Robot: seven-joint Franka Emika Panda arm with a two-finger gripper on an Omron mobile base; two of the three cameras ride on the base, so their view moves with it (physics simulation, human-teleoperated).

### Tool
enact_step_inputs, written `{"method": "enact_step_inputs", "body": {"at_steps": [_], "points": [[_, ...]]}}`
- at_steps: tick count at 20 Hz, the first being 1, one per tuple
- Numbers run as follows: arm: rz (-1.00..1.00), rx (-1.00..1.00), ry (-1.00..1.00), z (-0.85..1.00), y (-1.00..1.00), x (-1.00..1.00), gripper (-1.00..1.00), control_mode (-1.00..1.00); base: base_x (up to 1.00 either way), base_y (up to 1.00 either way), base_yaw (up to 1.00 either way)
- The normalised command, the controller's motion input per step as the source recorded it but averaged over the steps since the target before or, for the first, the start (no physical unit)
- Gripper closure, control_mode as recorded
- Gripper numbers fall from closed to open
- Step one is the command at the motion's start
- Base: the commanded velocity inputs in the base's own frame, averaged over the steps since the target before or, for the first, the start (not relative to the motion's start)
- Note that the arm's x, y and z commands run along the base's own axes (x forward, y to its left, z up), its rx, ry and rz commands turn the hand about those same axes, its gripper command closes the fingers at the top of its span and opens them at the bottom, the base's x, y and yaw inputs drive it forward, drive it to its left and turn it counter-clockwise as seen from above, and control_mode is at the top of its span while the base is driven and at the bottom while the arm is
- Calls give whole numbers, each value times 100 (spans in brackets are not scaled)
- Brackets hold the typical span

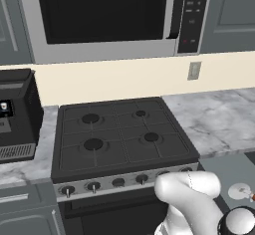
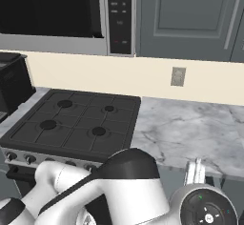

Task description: Take the pizza cutter from the drawer on the right and place it on the dining counter for cutting.

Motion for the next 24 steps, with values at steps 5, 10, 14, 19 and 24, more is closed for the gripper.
{"method": "enact_step_inputs", "body": {"at_steps": [5,10,14,19,24], "points": [[0,0,19,0,28,30,-100,-100,0,0,0],[0,0,18,-2,-1,41,-100,-100,0,0,0],[2,0,15,-31,0,25,-100,-100,0,0,0],[23,-4,9,-51,0,2,-100,-100,0,0,0],[18,-4,12,-36,4,18,-100,-100,0,0,0]]}}
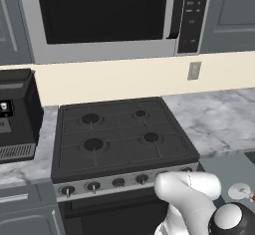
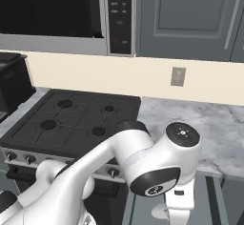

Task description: Take the pizza cutter from the drawer on the right and place it on the dining counter for cutting.

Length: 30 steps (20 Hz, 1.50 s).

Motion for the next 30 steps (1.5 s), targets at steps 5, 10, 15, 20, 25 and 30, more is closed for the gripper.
{"method": "enact_step_inputs", "body": {"at_steps": [5,10,15,20,25,30], "points": [[22,-5,21,-31,2,22,-100,-100,0,0,0],[27,-3,20,-38,-6,6,-100,-100,0,0,0],[38,0,20,-35,-18,0,-100,-100,0,0,0],[37,0,19,-11,-24,2,-100,-100,0,0,0],[31,5,18,-11,-33,11,-100,-100,0,0,0],[28,12,5,-36,-21,5,-100,-100,0,0,0]]}}
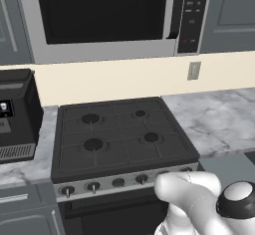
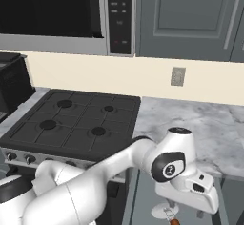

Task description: Take the pizza cutter from the drawer on the right and place it on the dining counter for cutting.

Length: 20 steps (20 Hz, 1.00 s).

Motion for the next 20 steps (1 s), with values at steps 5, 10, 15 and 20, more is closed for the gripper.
{"method": "enact_step_inputs", "body": {"at_steps": [5,10,15,20], "points": [[20,12,-4,-46,-12,6,-100,-100,0,0,0],[29,10,0,-23,-18,25,-100,-100,0,0,0],[30,3,2,-22,-16,5,-100,-100,0,0,0],[12,8,0,-53,0,6,-100,-100,0,0,0]]}}
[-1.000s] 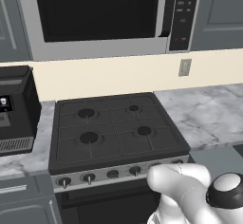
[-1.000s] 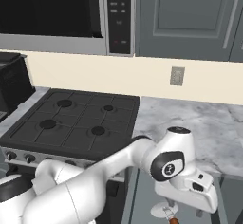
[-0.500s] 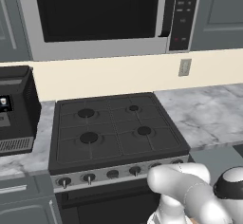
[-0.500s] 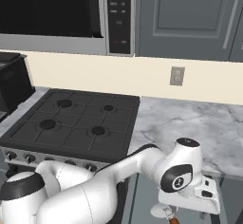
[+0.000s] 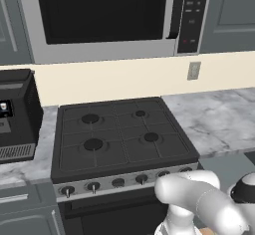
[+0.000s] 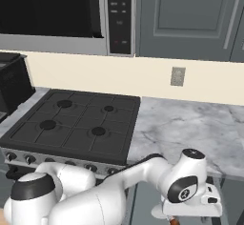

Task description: Take the pizza cutter from the drawer on the right and place it on the dining counter for cutting.

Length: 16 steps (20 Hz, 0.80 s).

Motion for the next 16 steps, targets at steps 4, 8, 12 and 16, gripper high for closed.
{"method": "enact_step_inputs", "body": {"at_steps": [4,8,12,16], "points": [[0,4,-7,-48,0,6,-100,-100,0,0,0],[0,0,-2,-33,0,14,-100,-100,0,0,0],[0,0,0,-44,0,0,-100,-100,0,0,0],[0,0,0,-19,0,1,-100,-100,0,0,0]]}}
